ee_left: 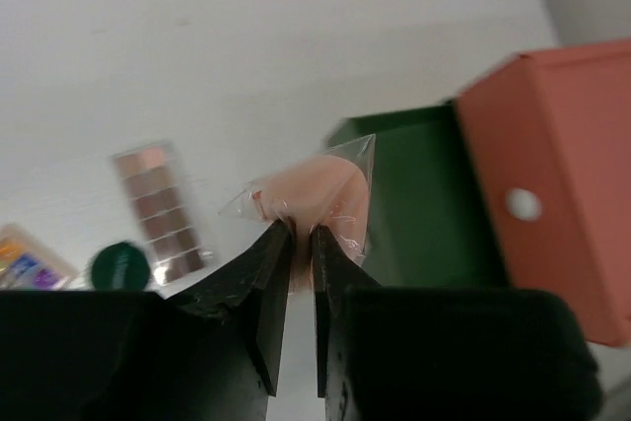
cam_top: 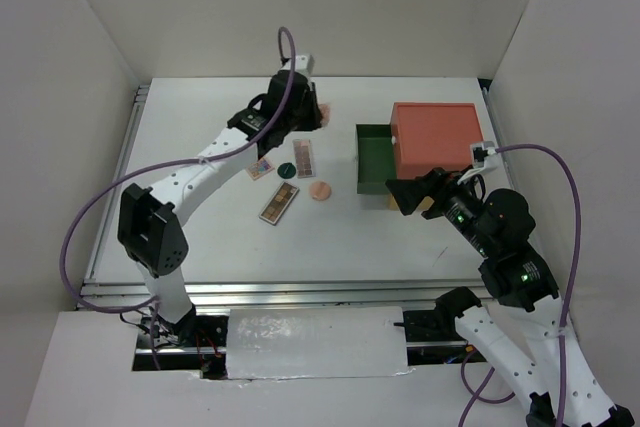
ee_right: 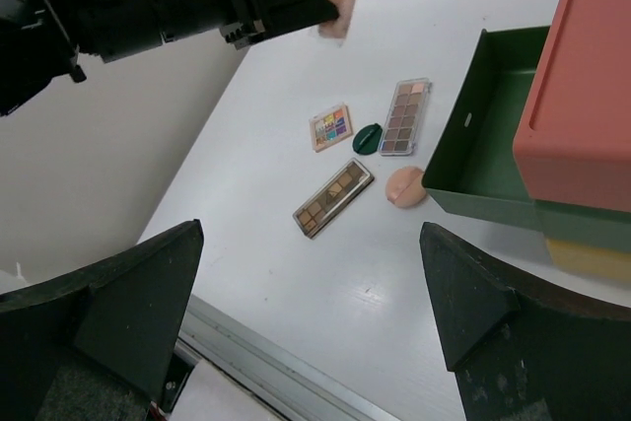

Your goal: Organize the makeup

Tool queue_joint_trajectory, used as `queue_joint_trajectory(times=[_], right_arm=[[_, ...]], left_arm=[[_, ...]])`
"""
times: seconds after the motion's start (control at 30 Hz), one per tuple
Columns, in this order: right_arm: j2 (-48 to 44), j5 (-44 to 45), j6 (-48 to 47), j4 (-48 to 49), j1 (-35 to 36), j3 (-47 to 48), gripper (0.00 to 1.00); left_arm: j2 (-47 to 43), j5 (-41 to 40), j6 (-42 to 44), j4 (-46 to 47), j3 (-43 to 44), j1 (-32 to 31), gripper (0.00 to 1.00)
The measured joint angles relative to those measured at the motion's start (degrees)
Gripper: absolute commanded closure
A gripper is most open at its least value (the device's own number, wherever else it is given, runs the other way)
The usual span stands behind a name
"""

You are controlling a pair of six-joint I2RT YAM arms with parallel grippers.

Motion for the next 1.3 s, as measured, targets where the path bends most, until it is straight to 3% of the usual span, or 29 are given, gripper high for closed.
queue_joint_trajectory(times=[0.1,0.2,0.27,0.3,0.53,0.77,0.93,1.13,1.3], right_arm=[[-0.13,0.07,0.24,0.00,0.00,0.00,0.01],[-0.17,0.09,0.26,-0.04,0.00,0.02,0.01],[-0.39,0.11,0.24,-0.07,0.00,0.11,0.01],[-0.57,0.13,0.24,-0.04,0.00,0.13,0.01],[-0.96,0.09,0.22,-0.04,0.00,0.55,0.01],[-1.25,0.09,0.22,-0.02,0.00,0.55,0.01],[-1.25,-0.35,0.42,0.17,0.00,0.44,0.01],[-1.16,-1.07,0.63,0.42,0.00,0.44,0.01],[-1.09,-1.25,0.63,0.42,0.00,0.44,0.01]], left_arm=[[1.36,3.50,-0.09,3.06,1.90,-4.61,0.72],[6.12,6.43,-0.15,3.74,5.75,-7.76,0.62],[9.84,8.31,-0.39,4.74,7.67,-8.87,0.28],[11.02,9.05,-0.66,5.01,7.74,-9.14,0.01],[13.05,9.35,-1.81,5.57,7.45,-9.29,0.01],[3.41,-8.26,-5.07,2.16,-1.57,-8.37,0.01],[0.24,-14.75,-10.03,0.33,-7.43,-2.40,0.01],[4.35,-12.94,-11.13,-0.02,-14.47,4.81,0.16],[9.86,-9.22,-10.62,0.44,-14.84,6.64,0.23]])
